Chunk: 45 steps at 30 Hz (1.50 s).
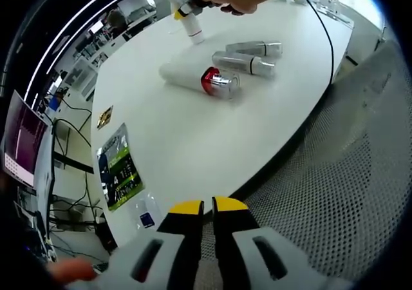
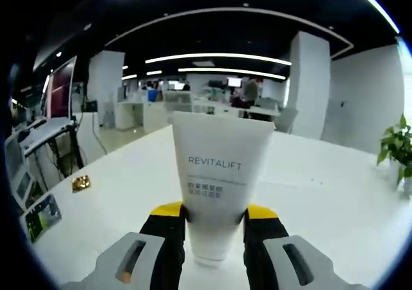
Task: Arrange the skincare products in the storage area until every visible bottle or jar stands upright without overlapping.
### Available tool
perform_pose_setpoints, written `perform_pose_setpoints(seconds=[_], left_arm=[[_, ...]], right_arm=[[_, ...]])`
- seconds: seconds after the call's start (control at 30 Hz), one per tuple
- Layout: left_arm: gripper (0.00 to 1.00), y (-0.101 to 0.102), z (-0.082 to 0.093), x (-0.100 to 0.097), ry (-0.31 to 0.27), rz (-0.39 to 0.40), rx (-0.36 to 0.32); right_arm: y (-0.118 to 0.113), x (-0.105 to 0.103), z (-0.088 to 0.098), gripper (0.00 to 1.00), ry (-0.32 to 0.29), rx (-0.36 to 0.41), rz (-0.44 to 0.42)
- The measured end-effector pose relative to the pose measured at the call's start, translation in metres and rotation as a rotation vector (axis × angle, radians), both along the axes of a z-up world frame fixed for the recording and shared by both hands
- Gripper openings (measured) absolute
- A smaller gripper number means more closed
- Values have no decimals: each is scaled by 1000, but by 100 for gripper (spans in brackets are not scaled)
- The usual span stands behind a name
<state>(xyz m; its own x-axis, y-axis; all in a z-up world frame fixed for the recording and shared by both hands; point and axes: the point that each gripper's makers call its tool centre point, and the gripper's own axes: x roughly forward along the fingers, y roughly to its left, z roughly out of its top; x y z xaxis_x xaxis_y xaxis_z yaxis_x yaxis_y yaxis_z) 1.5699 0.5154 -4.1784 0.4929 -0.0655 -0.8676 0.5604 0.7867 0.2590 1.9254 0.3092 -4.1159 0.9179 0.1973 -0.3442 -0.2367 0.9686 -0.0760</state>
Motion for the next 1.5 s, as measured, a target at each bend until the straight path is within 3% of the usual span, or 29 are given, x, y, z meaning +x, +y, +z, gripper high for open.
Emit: perform_pose_setpoints(seconds=[0.3,0.6,0.8,1.0,1.2,1.37,1.5], left_arm=[[0,1,0,0,1,0,2],[0,0,0,0,-3,-6,3],[0,0,3,2,-20,-5,-2],[0,-1,4,3,-30,-15,-1],[0,-1,6,4,-40,-12,-1],[0,-1,8,5,-50,-7,0],[0,-1,9,5,-53,-3,2]], right_arm=[[4,0,3,40,20,26,21],[-6,-6,8,46,29,42,41],[-10,-32,3,52,86,115,126],[-7,-74,-4,51,157,164,197],[27,-113,-12,51,262,252,301],[83,-149,-32,57,388,277,441],[112,-170,-45,59,437,206,519]])
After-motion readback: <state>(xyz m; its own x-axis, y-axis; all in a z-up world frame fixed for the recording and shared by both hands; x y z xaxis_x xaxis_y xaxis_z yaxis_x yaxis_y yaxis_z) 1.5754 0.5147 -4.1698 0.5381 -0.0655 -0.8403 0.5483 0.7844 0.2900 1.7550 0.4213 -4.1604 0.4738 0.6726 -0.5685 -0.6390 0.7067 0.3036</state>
